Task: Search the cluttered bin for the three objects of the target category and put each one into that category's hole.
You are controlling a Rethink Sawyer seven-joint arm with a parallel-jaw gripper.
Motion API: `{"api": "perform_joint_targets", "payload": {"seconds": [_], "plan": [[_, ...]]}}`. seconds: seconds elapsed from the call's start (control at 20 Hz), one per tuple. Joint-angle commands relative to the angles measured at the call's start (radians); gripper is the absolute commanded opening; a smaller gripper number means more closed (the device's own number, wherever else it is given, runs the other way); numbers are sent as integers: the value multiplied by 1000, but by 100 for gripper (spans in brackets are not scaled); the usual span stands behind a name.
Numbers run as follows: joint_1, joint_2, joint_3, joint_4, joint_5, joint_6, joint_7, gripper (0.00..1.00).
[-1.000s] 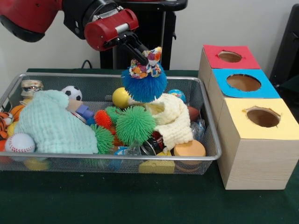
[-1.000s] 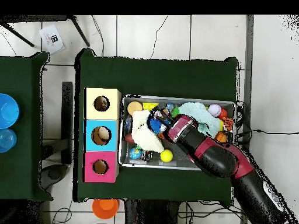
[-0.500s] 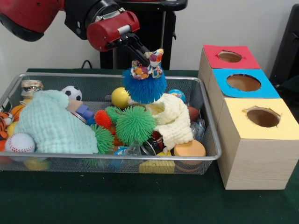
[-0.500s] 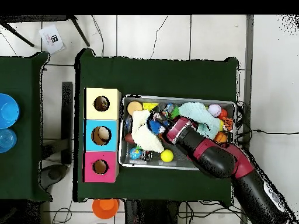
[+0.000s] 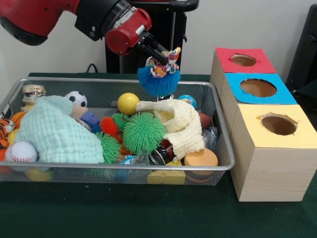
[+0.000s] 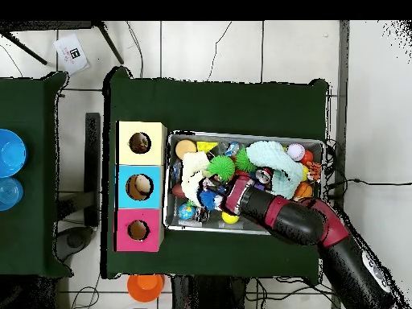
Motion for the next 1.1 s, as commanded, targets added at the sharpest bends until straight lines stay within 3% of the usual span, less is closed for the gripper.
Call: {"api": "perform_joint_targets", "payload": {"seconds": [0.05,0.2,0.35,0.7,1.1], "plan": [[-7,62,-34,-116,-19,14,-138,0],[9,25,-59,-118,12,127,-164,0],[10,22,-62,-117,13,144,-174,0],[-45,123,14,-99,-42,-58,-160,0],[-81,194,47,-102,-111,-188,-148,0]]}}
